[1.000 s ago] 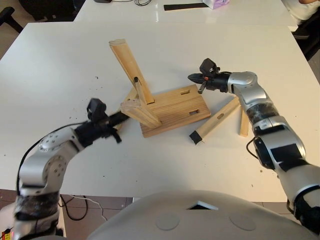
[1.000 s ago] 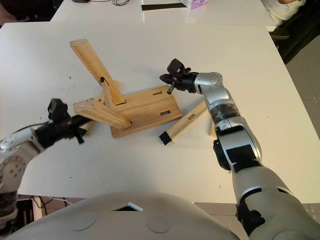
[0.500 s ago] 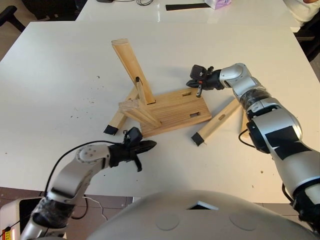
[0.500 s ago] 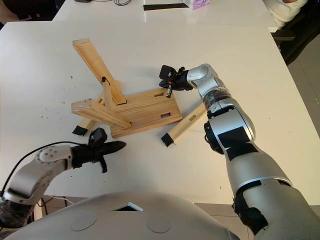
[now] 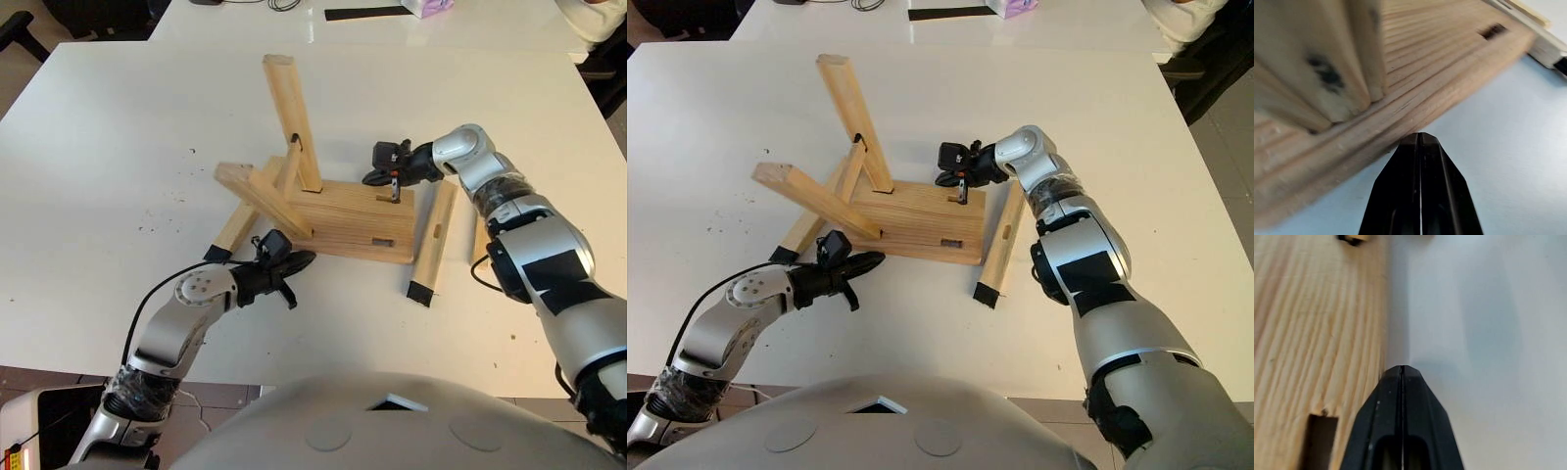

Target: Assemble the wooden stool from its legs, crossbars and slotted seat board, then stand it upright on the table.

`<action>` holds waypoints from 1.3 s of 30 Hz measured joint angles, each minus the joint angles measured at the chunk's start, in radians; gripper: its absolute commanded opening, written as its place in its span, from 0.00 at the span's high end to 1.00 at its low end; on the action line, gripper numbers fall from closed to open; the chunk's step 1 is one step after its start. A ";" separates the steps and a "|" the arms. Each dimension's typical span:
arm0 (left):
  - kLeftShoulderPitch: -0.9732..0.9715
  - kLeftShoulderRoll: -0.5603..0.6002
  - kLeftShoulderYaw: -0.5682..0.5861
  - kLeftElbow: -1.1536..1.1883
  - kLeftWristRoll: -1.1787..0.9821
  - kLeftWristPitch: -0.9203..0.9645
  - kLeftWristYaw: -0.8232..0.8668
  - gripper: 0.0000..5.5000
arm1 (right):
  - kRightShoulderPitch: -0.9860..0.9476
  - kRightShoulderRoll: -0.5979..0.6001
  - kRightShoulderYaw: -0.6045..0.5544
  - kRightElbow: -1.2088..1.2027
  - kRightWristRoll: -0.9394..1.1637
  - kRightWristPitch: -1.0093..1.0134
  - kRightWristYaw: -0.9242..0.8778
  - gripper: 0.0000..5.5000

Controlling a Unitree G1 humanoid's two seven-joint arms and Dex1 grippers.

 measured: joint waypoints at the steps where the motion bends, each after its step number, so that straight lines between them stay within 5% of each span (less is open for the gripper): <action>1: -0.007 -0.006 0.011 0.009 0.004 0.000 0.012 1.00 | 0.009 -0.005 0.000 -0.005 0.000 -0.001 0.010 1.00; 10: -0.141 -0.042 0.027 0.153 0.065 -0.026 0.059 1.00 | 0.148 -0.070 -0.015 -0.197 0.043 0.002 0.104 1.00; 24: -0.293 -0.092 0.001 0.377 0.137 -0.143 0.024 1.00 | 0.552 -0.201 -0.038 -0.902 0.115 0.308 0.034 1.00; 39: -0.293 -0.142 0.045 0.386 0.139 -0.151 0.033 1.00 | 0.621 -0.228 -0.103 -1.020 0.205 0.448 -0.046 1.00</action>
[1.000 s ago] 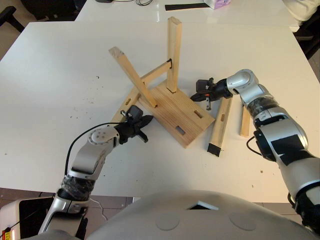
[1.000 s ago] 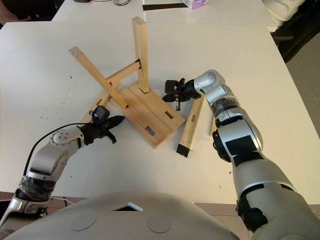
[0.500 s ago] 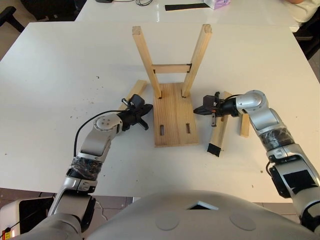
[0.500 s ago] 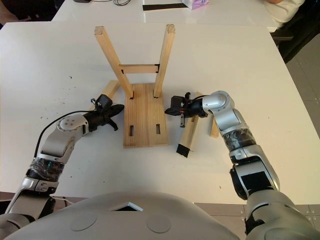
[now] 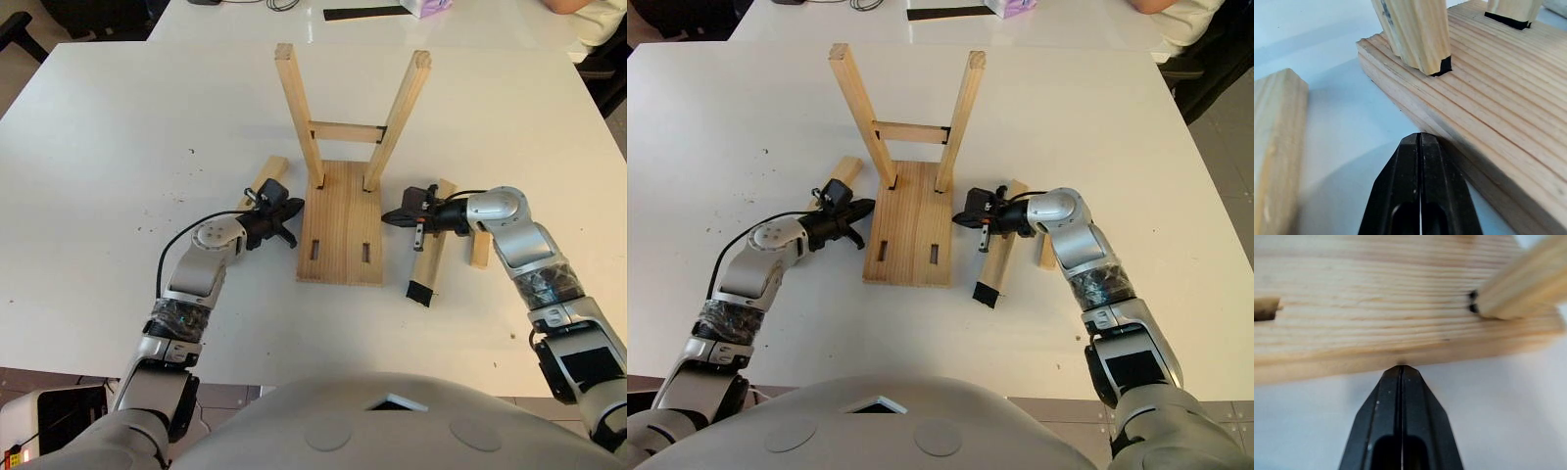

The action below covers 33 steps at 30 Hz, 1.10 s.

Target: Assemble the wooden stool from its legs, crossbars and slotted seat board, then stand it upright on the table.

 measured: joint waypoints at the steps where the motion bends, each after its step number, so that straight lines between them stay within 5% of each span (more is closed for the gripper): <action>1: 0.042 0.001 0.051 -0.065 -0.025 0.017 0.019 1.00 | 0.010 -0.028 -0.055 -0.041 0.039 0.033 -0.002 1.00; 7: 0.222 0.031 0.324 -0.451 -0.169 0.151 0.118 1.00 | 0.028 -0.156 -0.310 -0.257 0.182 0.219 -0.070 1.00; 11: 0.241 -0.084 0.417 -0.682 -0.375 0.226 0.249 1.00 | 0.121 -0.126 -0.364 -0.359 0.145 0.319 -0.274 0.93; 17: 0.217 -0.287 0.400 -0.908 -0.572 0.220 0.490 1.00 | 0.311 -0.006 -0.423 -0.465 0.114 0.522 -0.536 0.77; 24: 0.298 -0.297 0.423 -0.951 -0.587 0.208 0.589 1.00 | 0.556 0.040 -0.461 -0.709 0.156 0.649 -0.591 0.57; 33: 0.366 -0.301 0.408 -0.972 -0.593 0.155 0.620 1.00 | 0.571 0.015 -0.500 -0.831 0.248 0.882 -0.600 0.33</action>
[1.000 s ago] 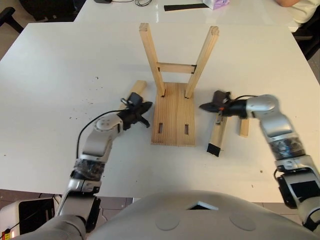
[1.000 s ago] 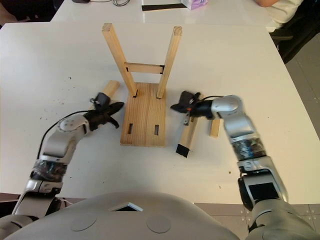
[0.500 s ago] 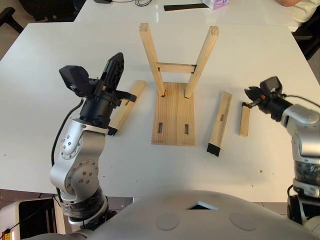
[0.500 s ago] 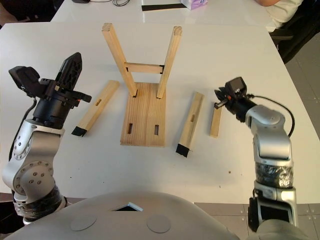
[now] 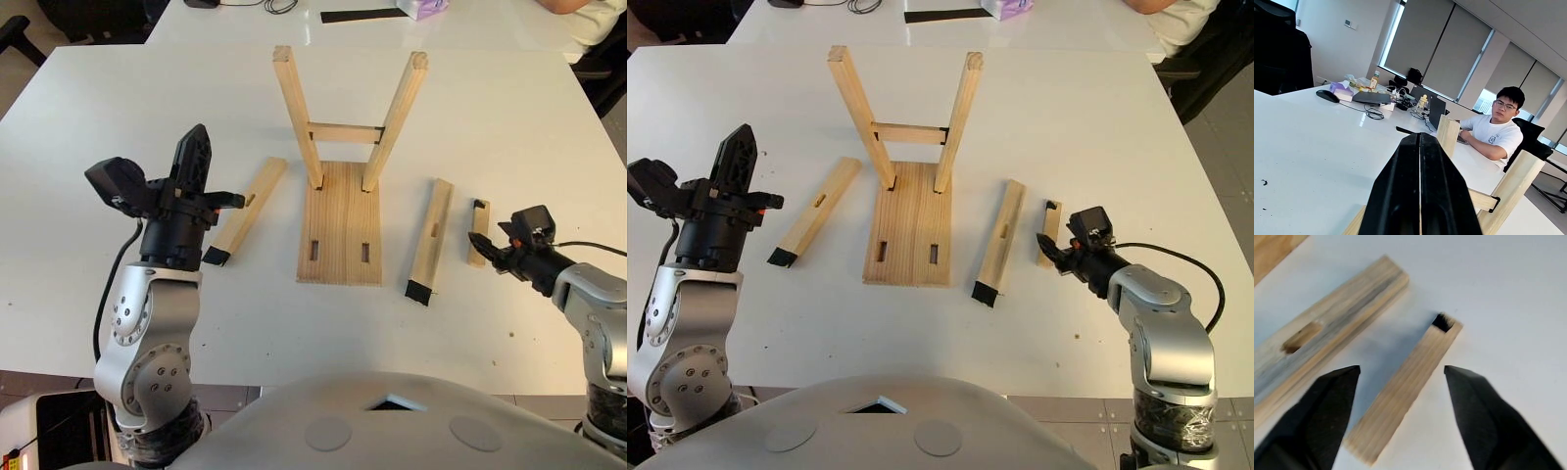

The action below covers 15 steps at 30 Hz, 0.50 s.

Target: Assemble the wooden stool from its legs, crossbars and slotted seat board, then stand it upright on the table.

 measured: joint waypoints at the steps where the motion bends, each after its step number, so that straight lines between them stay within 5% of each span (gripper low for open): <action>1: 0.006 -0.001 -0.006 0.000 0.001 -0.009 0.001 1.00 | -0.001 -0.001 -0.005 -0.009 0.011 0.026 -0.003 0.31; 15: -0.033 0.036 -0.019 0.058 0.001 -0.051 0.005 1.00 | -0.028 0.047 0.063 -0.011 0.025 0.189 -0.123 0.32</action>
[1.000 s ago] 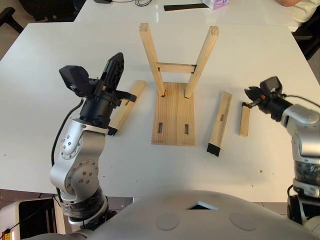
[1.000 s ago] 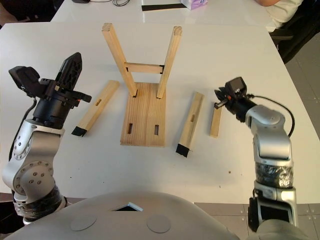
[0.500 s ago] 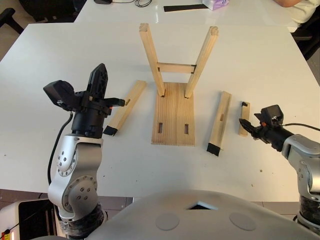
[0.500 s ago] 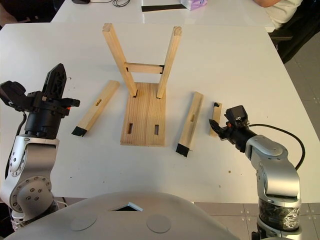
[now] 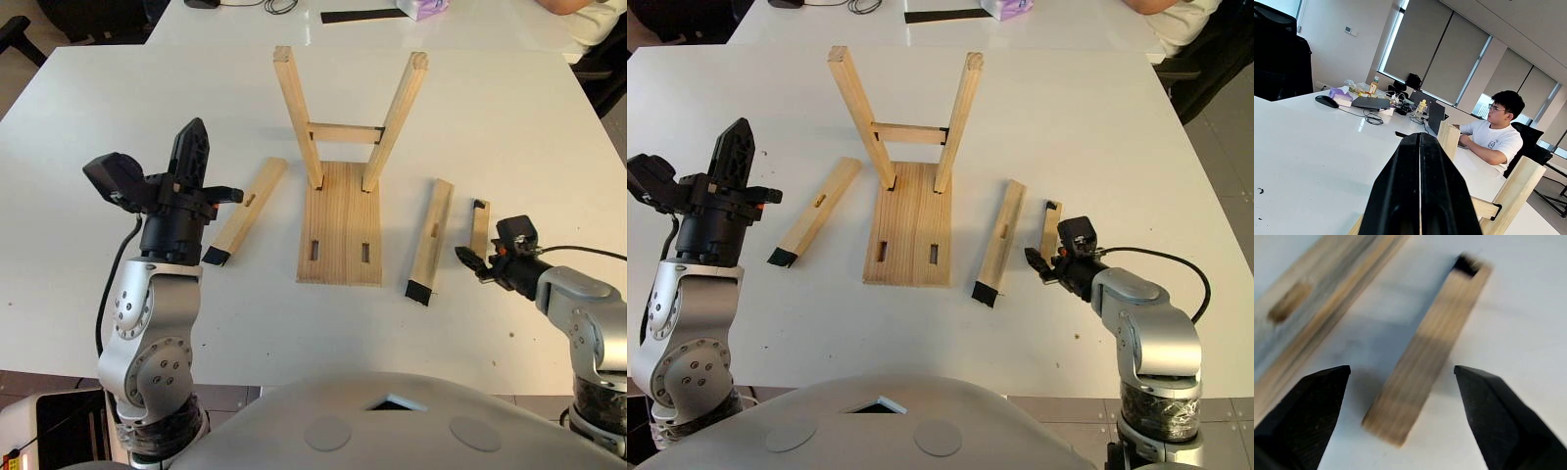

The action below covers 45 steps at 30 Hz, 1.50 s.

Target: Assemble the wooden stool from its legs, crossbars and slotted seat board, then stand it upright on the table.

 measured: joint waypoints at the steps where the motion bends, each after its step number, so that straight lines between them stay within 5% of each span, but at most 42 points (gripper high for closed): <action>1: 0.000 0.003 -0.002 0.001 0.000 -0.002 0.000 1.00 | 0.007 -0.008 0.004 -0.003 0.000 -0.006 0.000 0.33; 13: 0.011 0.004 -0.033 0.001 0.013 -0.029 0.003 1.00 | 0.041 -0.047 -0.011 -0.001 -0.001 -0.034 -0.020 0.69; 19: -0.011 0.012 -0.033 0.034 0.018 -0.040 0.002 1.00 | -0.021 -0.009 -0.018 0.096 -0.019 -0.098 -0.080 0.76; 24: -0.040 0.027 -0.030 0.047 0.018 -0.044 0.001 1.00 | -0.355 0.047 -0.114 0.401 -0.017 -0.146 -0.189 0.76; 31: -0.266 0.082 0.022 0.185 -0.051 -0.044 -0.050 1.00 | -0.947 0.079 -0.291 0.854 0.119 -0.460 -0.270 0.76; 34: -0.472 0.120 0.042 0.314 -0.147 -0.038 -0.145 1.00 | -1.133 0.137 -0.297 0.883 0.259 -0.525 -0.110 0.76; 38: -0.718 0.118 -0.011 0.401 -0.329 0.021 -0.306 0.87 | -1.162 0.220 -0.120 0.687 0.482 -0.491 0.246 0.76; 40: -0.794 0.114 -0.032 0.422 -0.459 0.076 -0.357 0.81 | -1.076 0.203 -0.053 0.551 0.612 -0.424 0.433 0.76; 45: -0.814 0.193 0.015 0.448 -0.680 0.165 -0.372 0.66 | -1.021 0.042 -0.103 0.555 0.741 -0.338 0.577 0.76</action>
